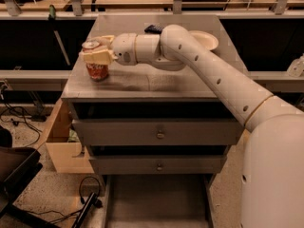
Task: Place coke can into bottom drawer
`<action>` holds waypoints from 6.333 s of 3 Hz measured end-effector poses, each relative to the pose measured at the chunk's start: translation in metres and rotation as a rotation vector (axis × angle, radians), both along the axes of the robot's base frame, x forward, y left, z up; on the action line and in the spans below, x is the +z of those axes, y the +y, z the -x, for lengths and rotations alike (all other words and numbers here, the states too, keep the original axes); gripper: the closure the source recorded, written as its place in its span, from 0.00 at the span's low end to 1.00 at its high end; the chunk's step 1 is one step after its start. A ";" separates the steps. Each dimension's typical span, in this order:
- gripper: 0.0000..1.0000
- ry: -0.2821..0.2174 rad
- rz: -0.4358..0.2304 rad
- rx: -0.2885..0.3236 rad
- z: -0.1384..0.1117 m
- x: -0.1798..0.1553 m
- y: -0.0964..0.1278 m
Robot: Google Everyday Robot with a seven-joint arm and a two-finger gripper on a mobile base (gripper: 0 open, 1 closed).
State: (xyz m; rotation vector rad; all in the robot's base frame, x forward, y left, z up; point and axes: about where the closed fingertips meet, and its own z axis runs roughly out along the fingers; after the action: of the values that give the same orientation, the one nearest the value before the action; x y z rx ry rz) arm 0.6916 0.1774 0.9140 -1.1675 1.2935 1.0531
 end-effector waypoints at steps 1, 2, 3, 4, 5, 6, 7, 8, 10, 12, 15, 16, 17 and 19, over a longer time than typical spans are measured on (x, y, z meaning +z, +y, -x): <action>1.00 0.000 0.000 0.005 0.001 0.000 0.003; 1.00 -0.016 0.000 0.014 0.004 0.011 0.005; 1.00 -0.078 -0.015 -0.010 0.032 0.046 -0.007; 1.00 -0.156 -0.028 -0.038 0.095 0.084 -0.023; 1.00 -0.198 -0.038 -0.027 0.171 0.097 -0.021; 1.00 -0.163 -0.040 -0.036 0.225 0.064 -0.029; 1.00 -0.052 0.008 -0.134 0.242 -0.019 -0.083; 1.00 0.085 0.072 -0.246 0.257 -0.130 -0.139; 1.00 0.253 0.082 -0.407 0.263 -0.283 -0.196; 1.00 0.294 0.074 -0.417 0.258 -0.303 -0.195; 1.00 0.362 -0.045 -0.272 0.235 -0.488 -0.226; 1.00 0.353 -0.056 -0.171 0.229 -0.537 -0.231; 1.00 0.321 -0.032 -0.120 0.199 -0.576 -0.243; 1.00 0.296 -0.050 -0.103 0.192 -0.597 -0.230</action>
Offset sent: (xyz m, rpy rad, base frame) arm -0.0055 0.0014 0.0260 -0.0025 -0.0397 0.0151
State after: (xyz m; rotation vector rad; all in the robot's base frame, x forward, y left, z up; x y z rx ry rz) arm 0.4992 -0.0527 0.3167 -0.9205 1.5304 1.2065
